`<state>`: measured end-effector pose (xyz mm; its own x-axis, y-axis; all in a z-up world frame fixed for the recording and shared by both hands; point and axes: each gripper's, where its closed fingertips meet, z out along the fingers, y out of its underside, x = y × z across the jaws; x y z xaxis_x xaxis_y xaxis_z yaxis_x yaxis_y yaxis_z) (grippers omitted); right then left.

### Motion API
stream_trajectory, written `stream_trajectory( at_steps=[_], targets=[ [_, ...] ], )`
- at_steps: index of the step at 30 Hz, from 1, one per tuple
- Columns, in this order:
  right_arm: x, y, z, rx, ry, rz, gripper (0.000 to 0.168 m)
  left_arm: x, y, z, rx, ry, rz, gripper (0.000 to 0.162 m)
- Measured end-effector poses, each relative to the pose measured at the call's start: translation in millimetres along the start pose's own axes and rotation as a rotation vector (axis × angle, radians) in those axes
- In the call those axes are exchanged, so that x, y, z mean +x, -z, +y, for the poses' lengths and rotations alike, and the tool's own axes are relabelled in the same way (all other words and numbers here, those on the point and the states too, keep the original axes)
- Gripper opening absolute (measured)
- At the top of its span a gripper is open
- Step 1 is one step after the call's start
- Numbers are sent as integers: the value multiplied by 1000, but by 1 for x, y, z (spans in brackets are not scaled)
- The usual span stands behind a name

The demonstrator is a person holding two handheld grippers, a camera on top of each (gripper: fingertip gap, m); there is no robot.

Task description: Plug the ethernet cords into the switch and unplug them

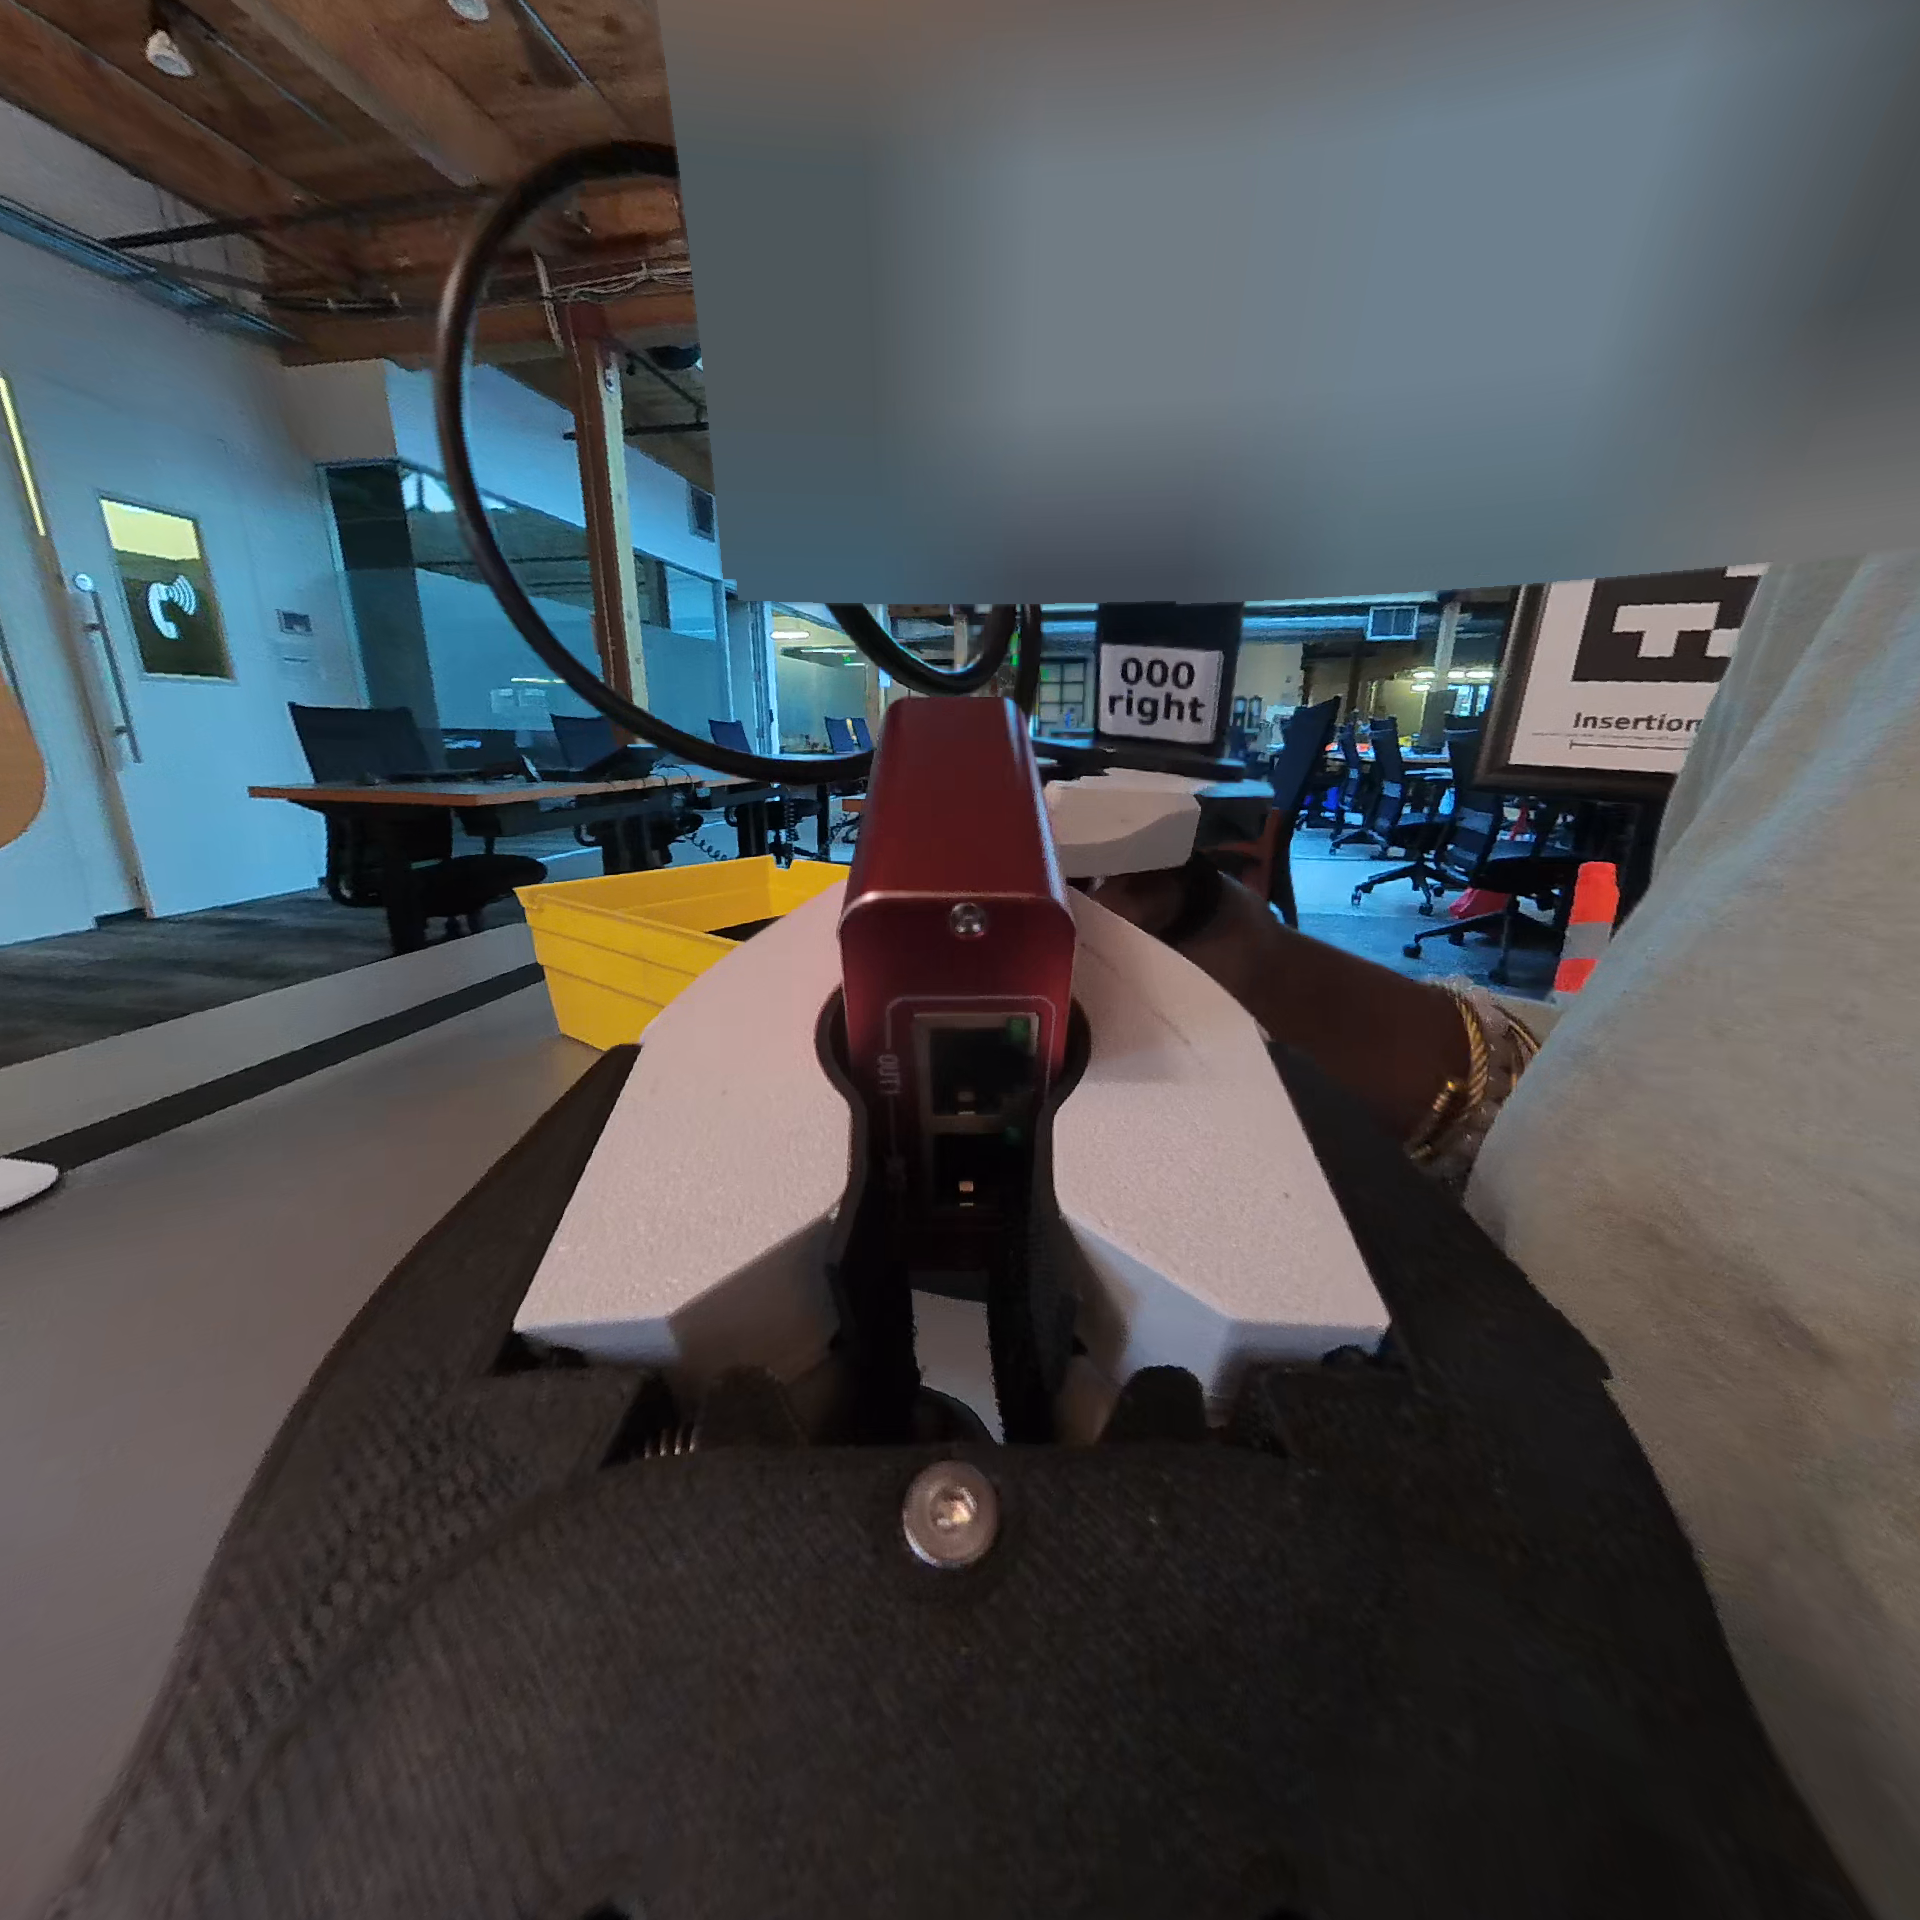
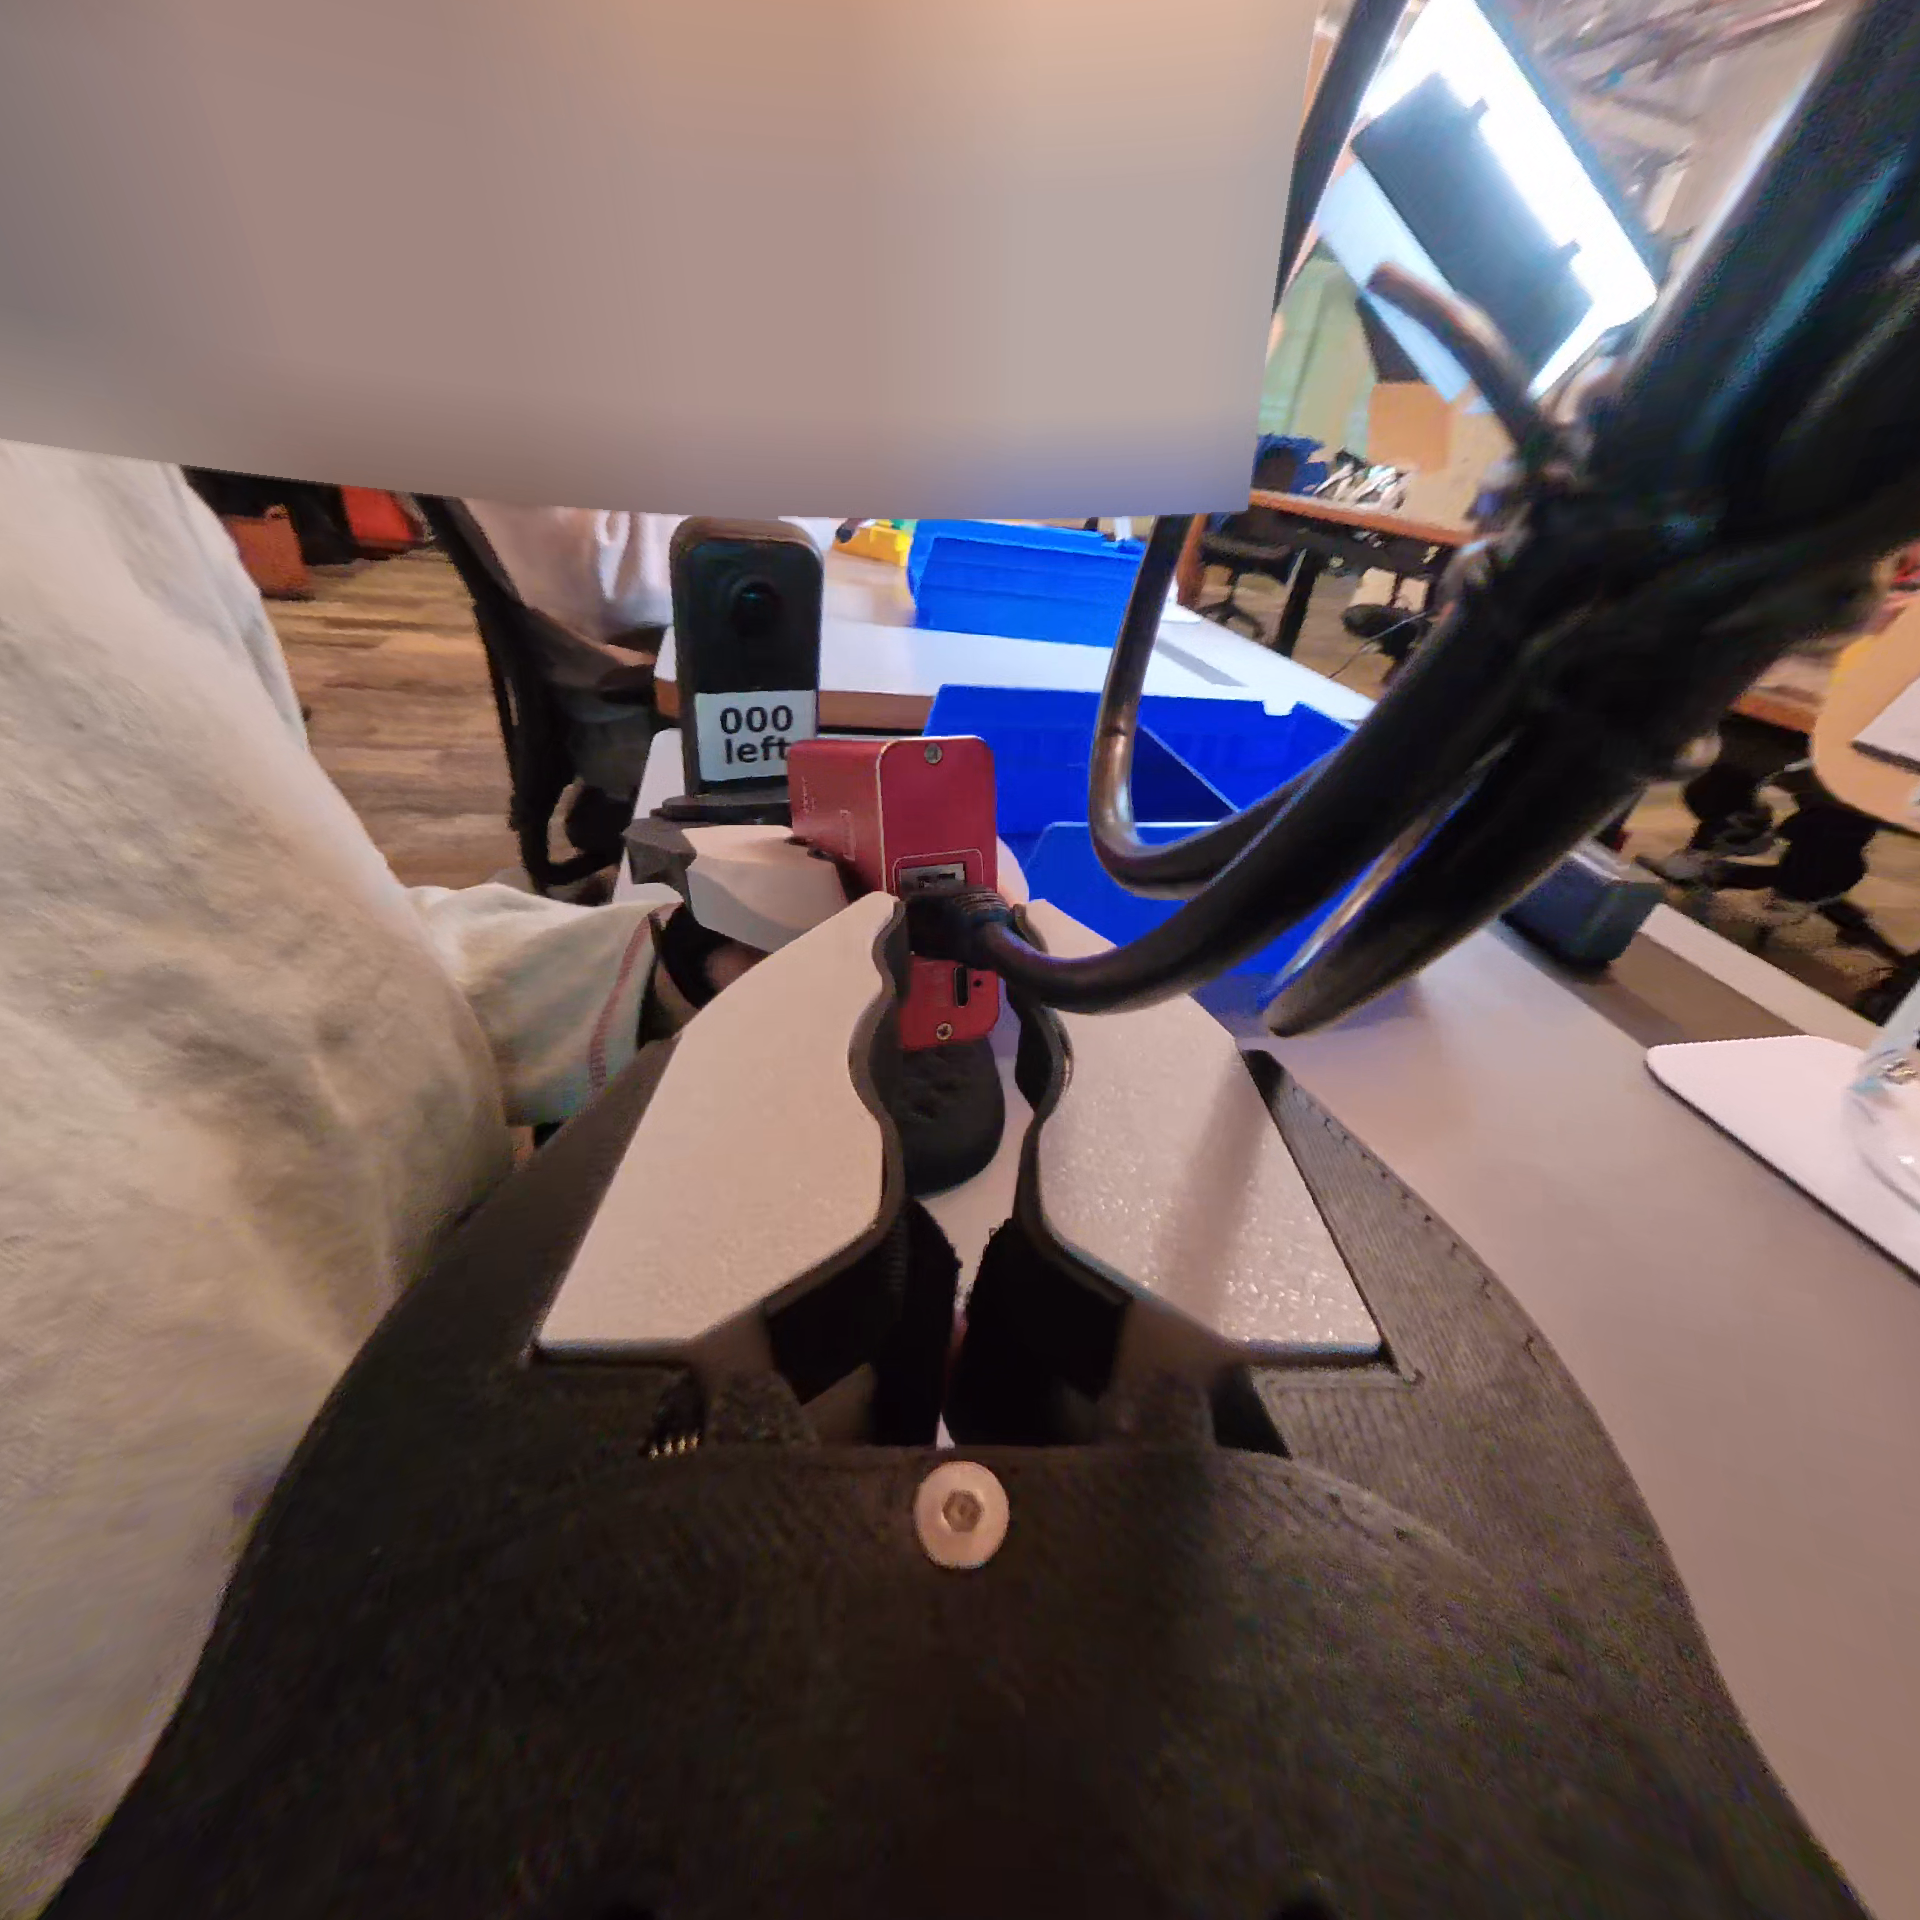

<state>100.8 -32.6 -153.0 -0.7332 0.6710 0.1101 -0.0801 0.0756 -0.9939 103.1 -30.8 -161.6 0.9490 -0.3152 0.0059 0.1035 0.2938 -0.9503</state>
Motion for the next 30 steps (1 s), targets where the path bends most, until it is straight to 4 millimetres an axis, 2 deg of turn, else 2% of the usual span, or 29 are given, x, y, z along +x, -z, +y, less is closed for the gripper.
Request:
stream_trajectory(
  at_steps=[4,8,11,17,26,27,29,30],
  targets=[
    [-1,1,-2,102,-20,44,17,2,-1,-1,12,44,27,29],
    [-4,0,-8,188,-57,13,15,3,0,-6,49,150,80,29],
    [-2,1,-12,232,-78,5,13,1,1,-9,68,161,78,29],
    [-2,2,-13,238,-80,-19,13,1,-1,-9,71,170,89,29],
    [-18,9,-18,181,-77,-185,14,21,0,-13,88,211,227,30],
    [-14,17,-30,266,-104,-172,13,19,9,-26,177,236,244,30],
    [11,62,-60,508,-169,-104,12,-4,39,-59,422,326,199,29],
    [24,79,-59,514,-153,-23,13,-16,48,-63,462,341,148,29]
  ],
)
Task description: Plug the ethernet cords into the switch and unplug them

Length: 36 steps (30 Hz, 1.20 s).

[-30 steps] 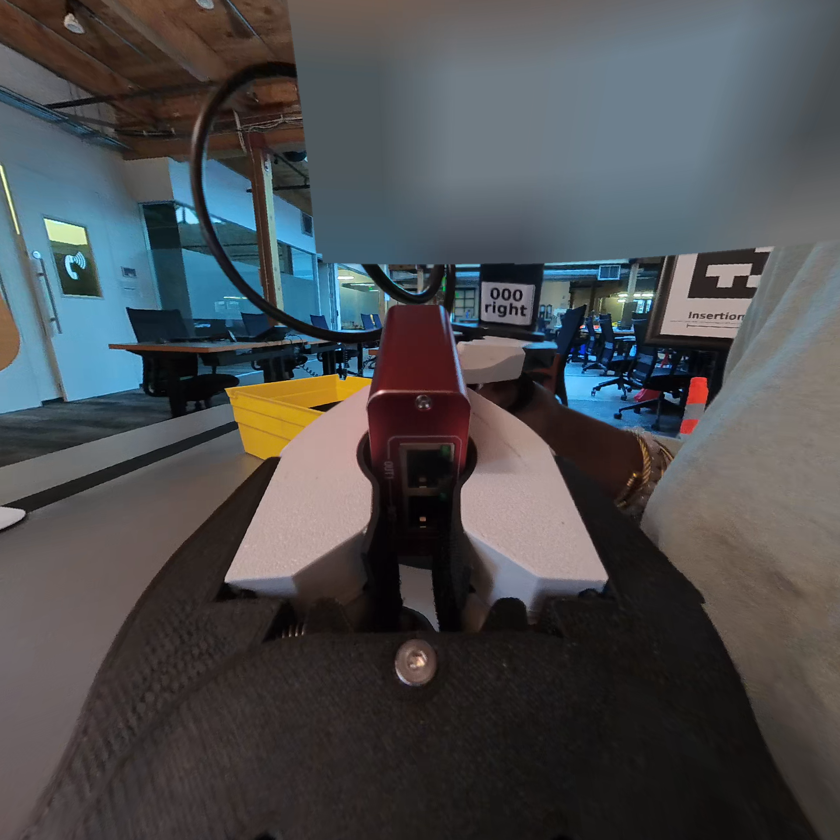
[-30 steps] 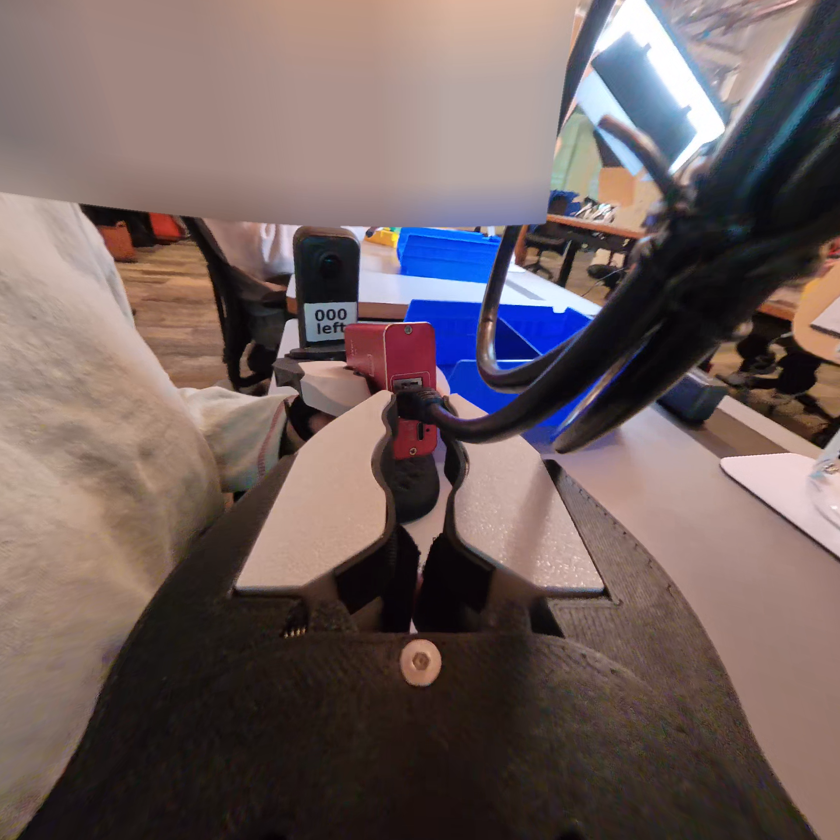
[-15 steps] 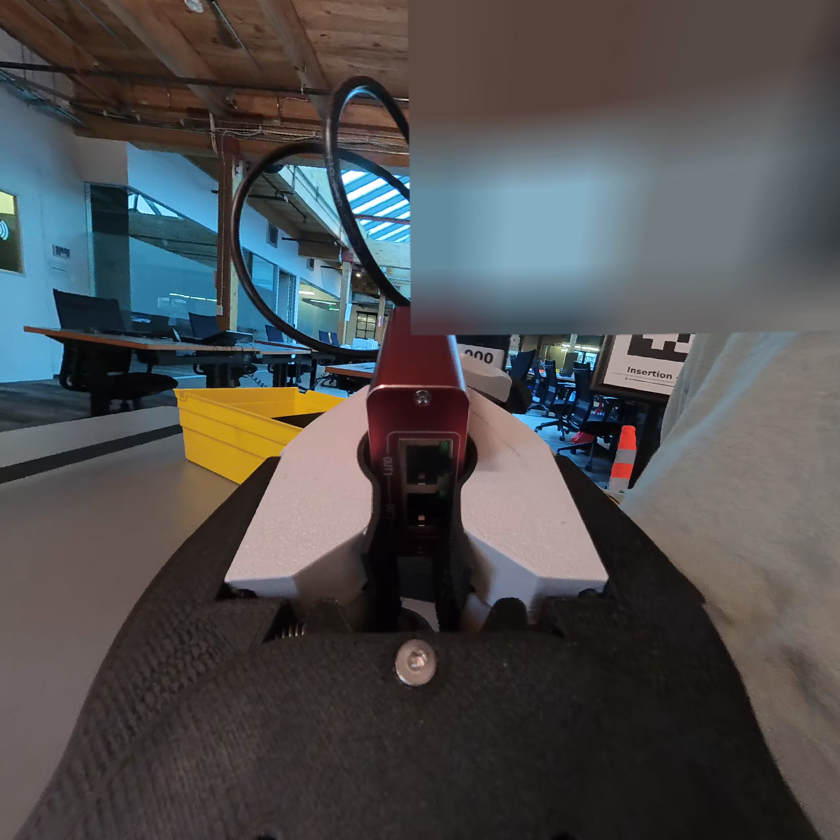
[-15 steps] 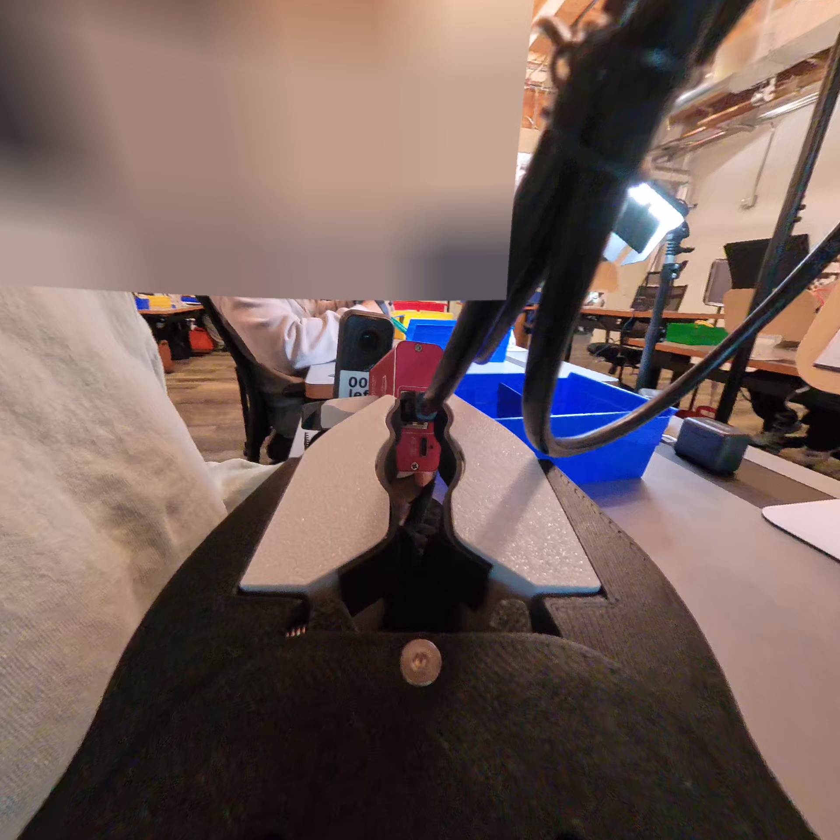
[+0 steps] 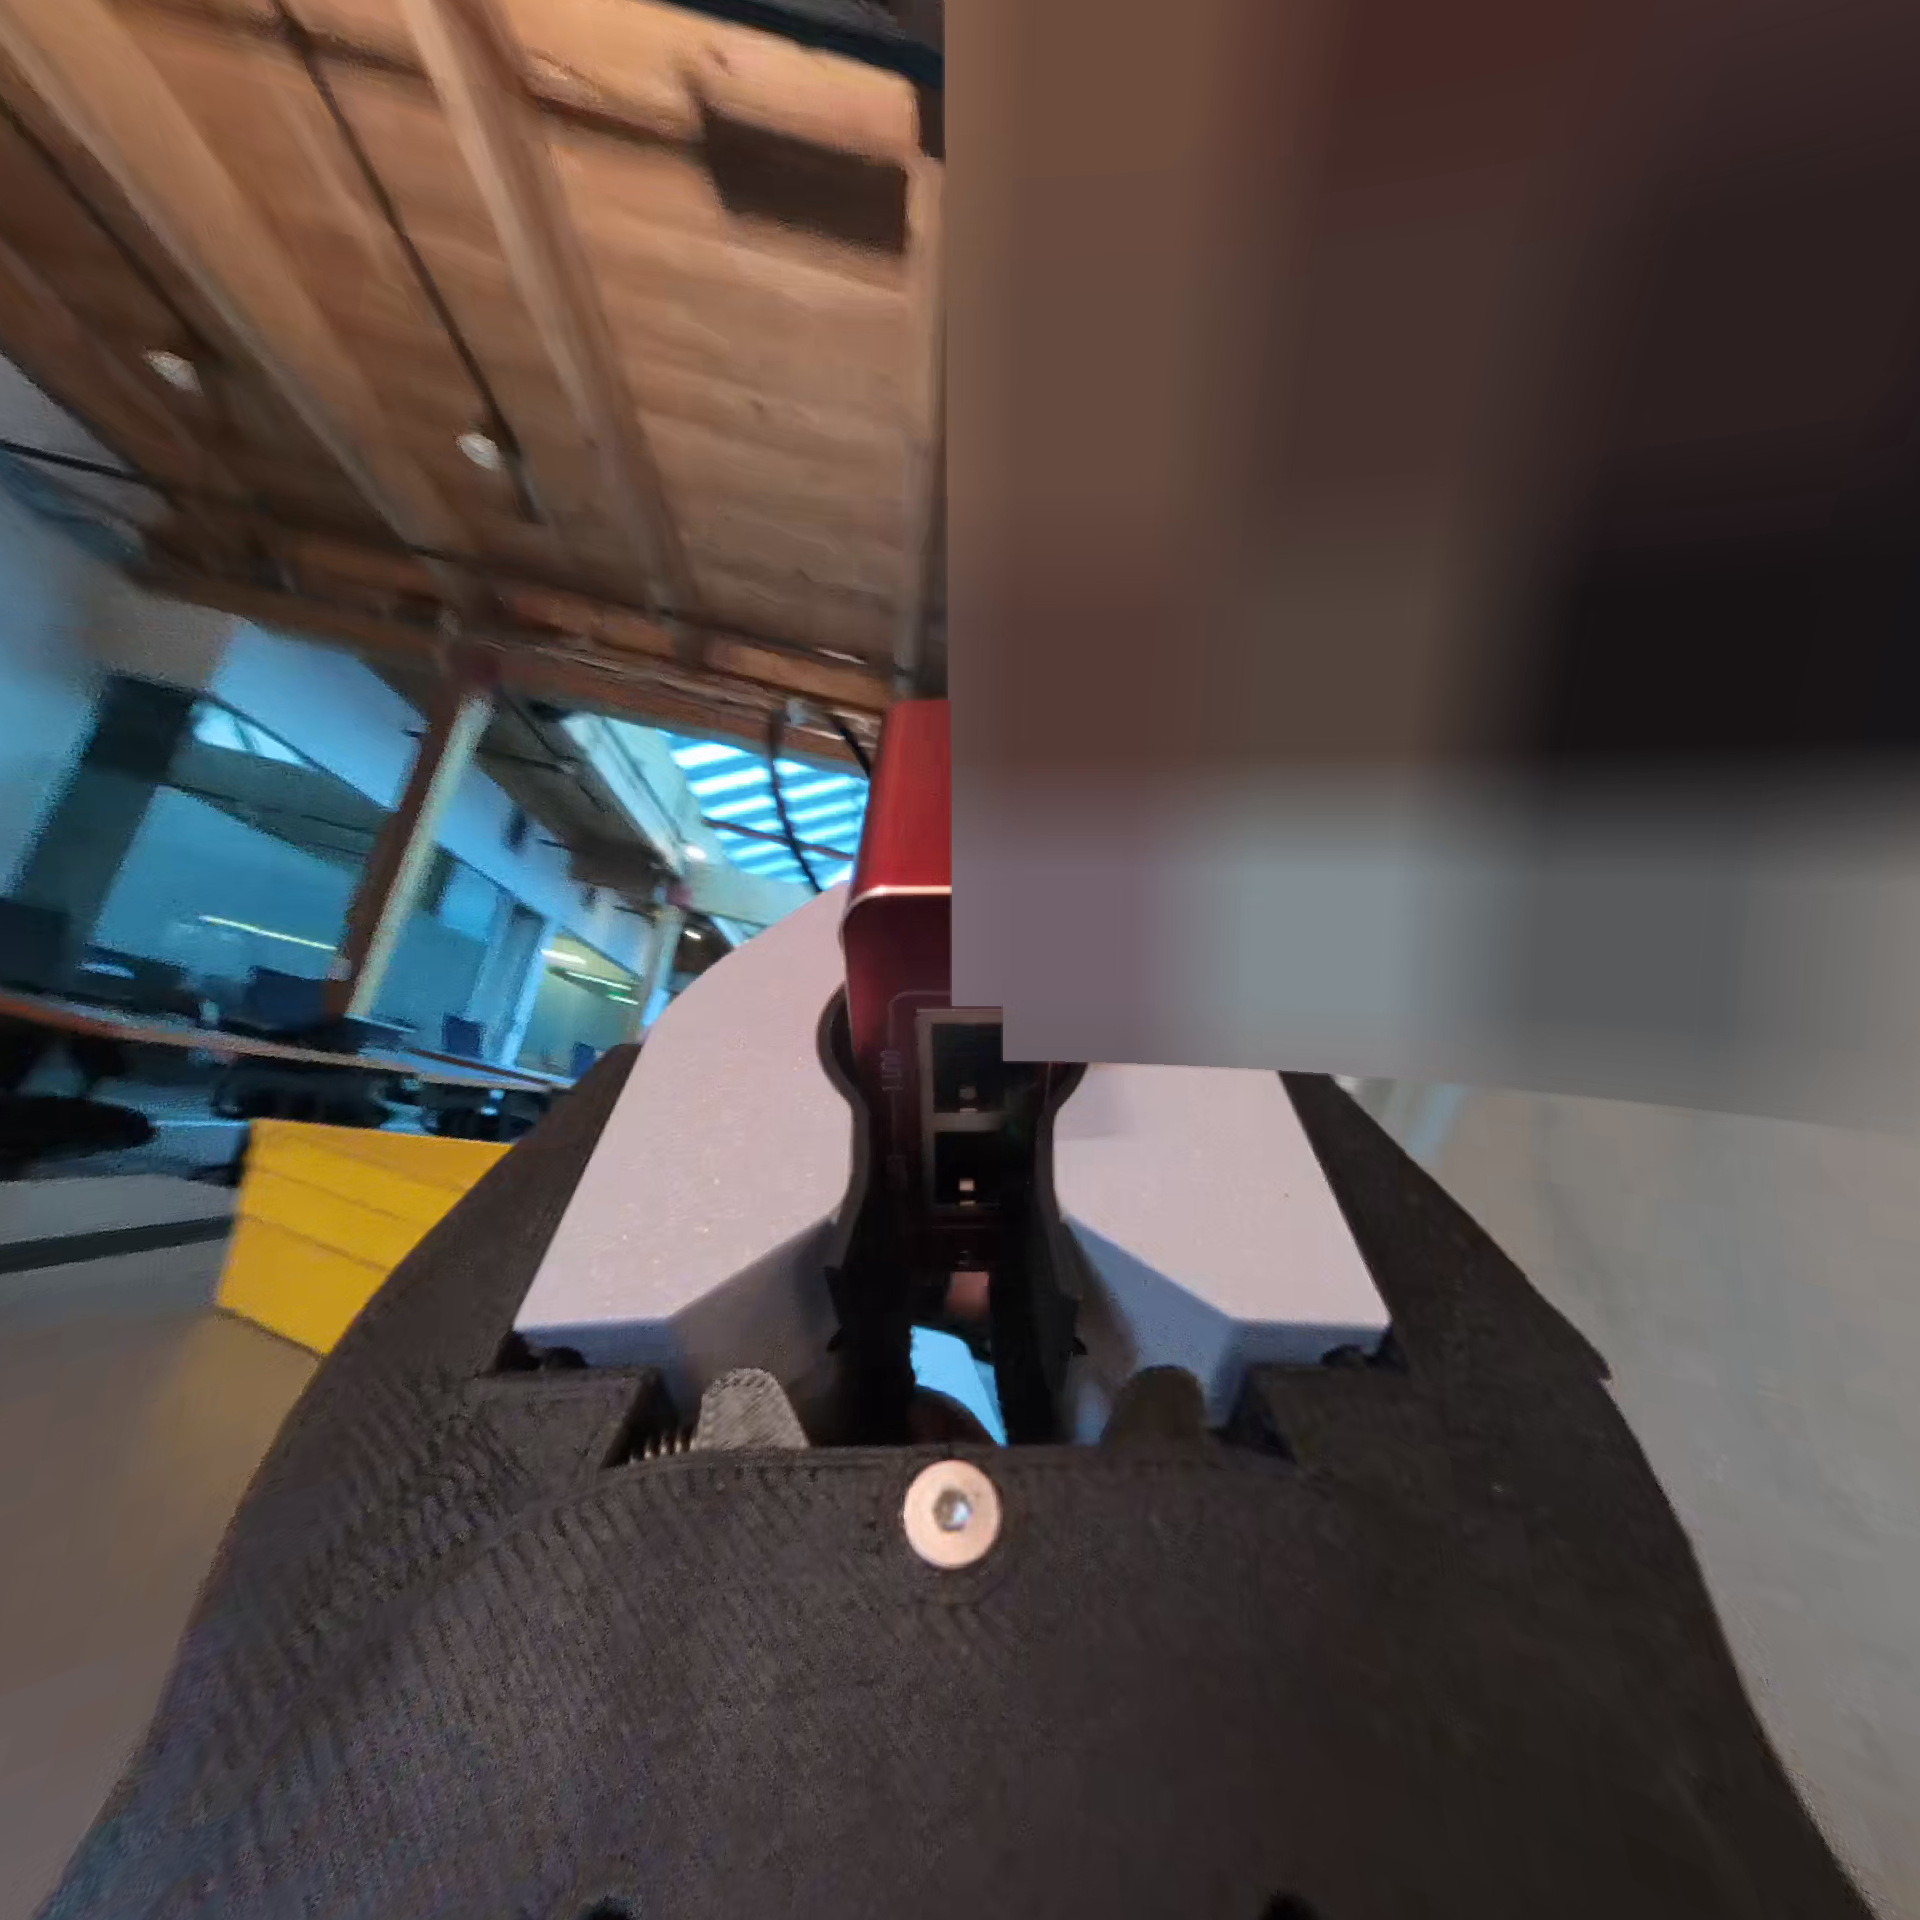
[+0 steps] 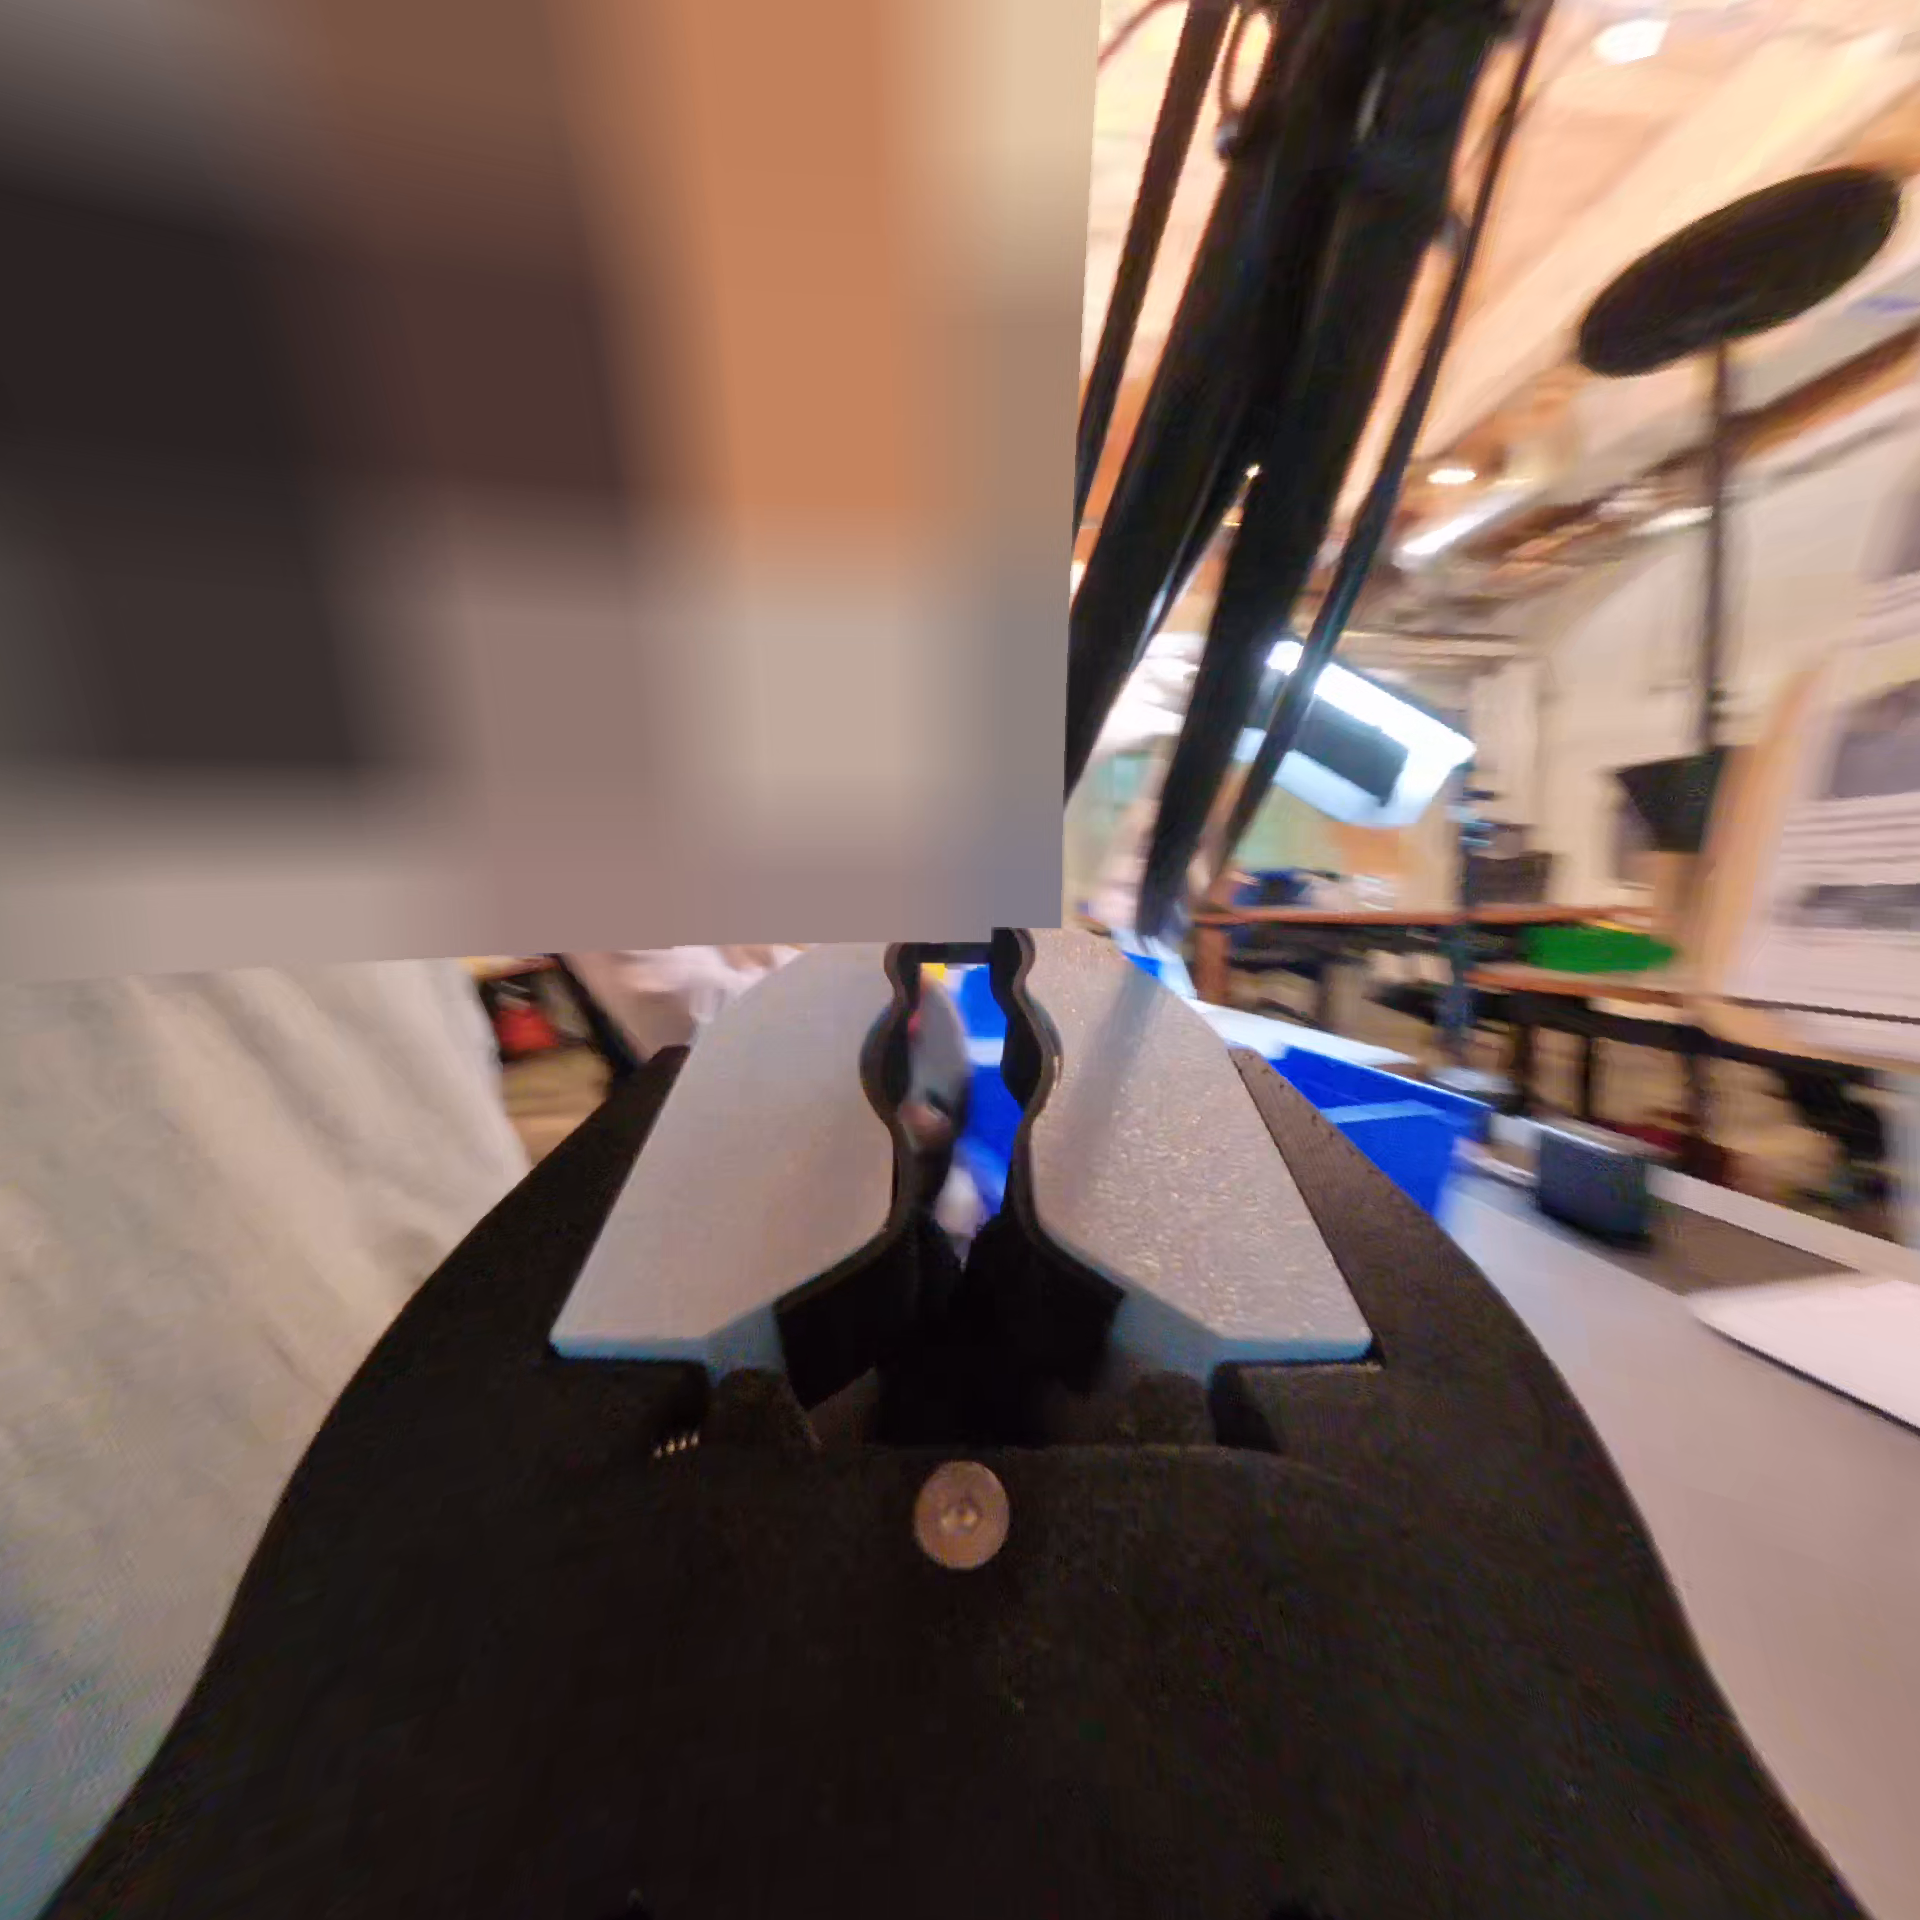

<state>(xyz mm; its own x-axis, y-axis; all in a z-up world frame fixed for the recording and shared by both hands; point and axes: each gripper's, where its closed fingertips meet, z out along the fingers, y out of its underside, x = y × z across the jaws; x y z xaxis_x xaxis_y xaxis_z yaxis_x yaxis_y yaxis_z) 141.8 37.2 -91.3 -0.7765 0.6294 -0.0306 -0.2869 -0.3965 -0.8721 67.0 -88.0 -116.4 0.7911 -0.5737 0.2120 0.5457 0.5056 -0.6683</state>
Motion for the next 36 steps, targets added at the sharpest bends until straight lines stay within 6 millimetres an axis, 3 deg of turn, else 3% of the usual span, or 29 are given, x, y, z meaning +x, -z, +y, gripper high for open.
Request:
stream_trajectory(
  at_steps=[2,5,10,15,18,24,28,32,36],
  targets=[
    [15,23,-5,-121,95,135,12,-2,-1,3,-38,-33,-15,29],
    [43,65,-21,-340,250,384,13,0,-10,30,-175,-81,-18,29],
    [88,160,-28,-913,439,781,13,-4,-11,38,-218,-85,-49,29],
    [99,246,-21,-1489,470,963,13,-9,-10,41,-236,-79,-77,29],
    [102,279,-29,-1752,562,1038,13,-12,-10,45,-255,-79,-95,29],
    [124,307,-34,-2066,786,1107,14,-17,-9,46,-260,-60,-123,29],
    [136,325,-10,-2242,757,1020,15,-21,-8,48,-277,-59,-146,29],
    [135,328,14,-2151,596,1007,29,-22,-8,48,-276,-52,-152,29],
    [128,314,6,-1906,464,1117,46,-26,-7,50,-280,-28,-172,29]
  ],
)
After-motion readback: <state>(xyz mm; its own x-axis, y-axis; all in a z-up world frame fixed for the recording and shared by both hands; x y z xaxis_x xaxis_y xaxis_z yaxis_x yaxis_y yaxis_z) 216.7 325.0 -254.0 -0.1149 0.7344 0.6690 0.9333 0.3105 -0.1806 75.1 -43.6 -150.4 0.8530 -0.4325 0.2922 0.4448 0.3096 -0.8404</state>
